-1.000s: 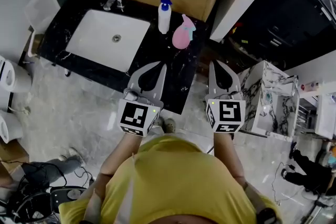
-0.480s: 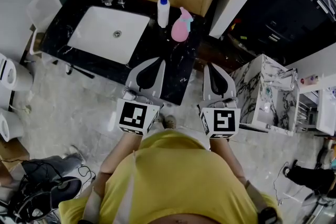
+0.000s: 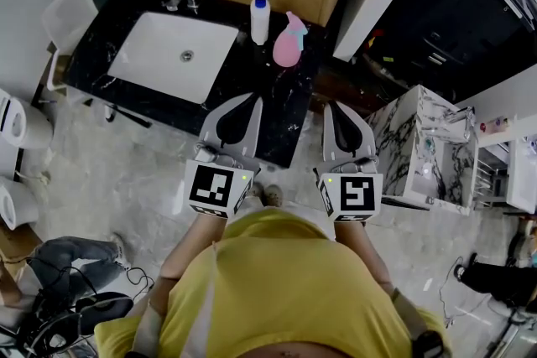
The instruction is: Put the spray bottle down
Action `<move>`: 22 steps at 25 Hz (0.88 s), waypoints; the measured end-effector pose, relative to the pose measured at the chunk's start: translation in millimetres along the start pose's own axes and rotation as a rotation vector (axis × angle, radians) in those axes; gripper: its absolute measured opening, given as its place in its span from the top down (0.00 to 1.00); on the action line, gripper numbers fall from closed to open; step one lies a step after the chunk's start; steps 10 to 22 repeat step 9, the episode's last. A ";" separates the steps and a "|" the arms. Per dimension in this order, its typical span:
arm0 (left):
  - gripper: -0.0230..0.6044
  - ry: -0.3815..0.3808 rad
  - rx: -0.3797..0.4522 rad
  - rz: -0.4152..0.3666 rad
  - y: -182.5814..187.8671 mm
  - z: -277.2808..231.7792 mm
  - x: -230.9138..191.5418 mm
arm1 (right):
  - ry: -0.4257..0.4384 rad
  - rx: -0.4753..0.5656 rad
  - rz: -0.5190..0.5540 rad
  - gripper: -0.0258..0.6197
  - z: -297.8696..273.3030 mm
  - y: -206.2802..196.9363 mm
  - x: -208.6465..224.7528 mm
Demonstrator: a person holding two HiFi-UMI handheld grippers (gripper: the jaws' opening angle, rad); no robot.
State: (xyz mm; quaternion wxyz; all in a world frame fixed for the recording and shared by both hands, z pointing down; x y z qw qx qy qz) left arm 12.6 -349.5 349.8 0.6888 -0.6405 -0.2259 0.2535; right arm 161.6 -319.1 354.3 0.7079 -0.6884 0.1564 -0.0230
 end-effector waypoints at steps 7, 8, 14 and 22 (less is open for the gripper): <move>0.96 -0.006 -0.004 0.011 -4.0 -3.0 -5.5 | -0.002 -0.002 0.007 0.96 -6.0 -0.8 -0.8; 0.96 -0.007 -0.003 0.011 -4.1 -3.8 -6.3 | -0.002 -0.004 0.007 0.96 -7.1 -1.2 -0.5; 0.96 -0.008 -0.003 0.011 -4.1 -4.5 -7.1 | -0.003 -0.005 0.007 0.96 -8.1 -1.5 -0.2; 0.96 -0.008 -0.003 0.011 -4.1 -4.5 -7.1 | -0.003 -0.005 0.007 0.96 -8.1 -1.5 -0.2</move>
Point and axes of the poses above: the fingertips, and each gripper's own axes: z backward along the fingers, x to its right, y out of its top, the point moved 3 cm from there along z, backward along the fingers, and after that the axes turned 4 degrees about x, right-handed, at the moved point
